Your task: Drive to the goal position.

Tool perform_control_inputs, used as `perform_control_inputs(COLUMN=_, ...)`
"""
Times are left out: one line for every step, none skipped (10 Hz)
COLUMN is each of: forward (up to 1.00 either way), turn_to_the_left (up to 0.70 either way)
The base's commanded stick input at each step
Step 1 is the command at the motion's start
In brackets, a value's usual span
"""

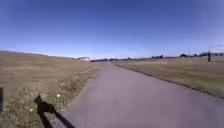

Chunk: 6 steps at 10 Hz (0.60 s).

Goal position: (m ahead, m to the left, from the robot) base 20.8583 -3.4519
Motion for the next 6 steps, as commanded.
perform_control_inputs(forward=0.7, turn_to_the_left=0.0)
perform_control_inputs(forward=0.7, turn_to_the_left=0.0)
perform_control_inputs(forward=0.7, turn_to_the_left=0.0)
perform_control_inputs(forward=0.7, turn_to_the_left=0.0)
perform_control_inputs(forward=0.7, turn_to_the_left=0.0)
perform_control_inputs(forward=0.7, turn_to_the_left=0.0)
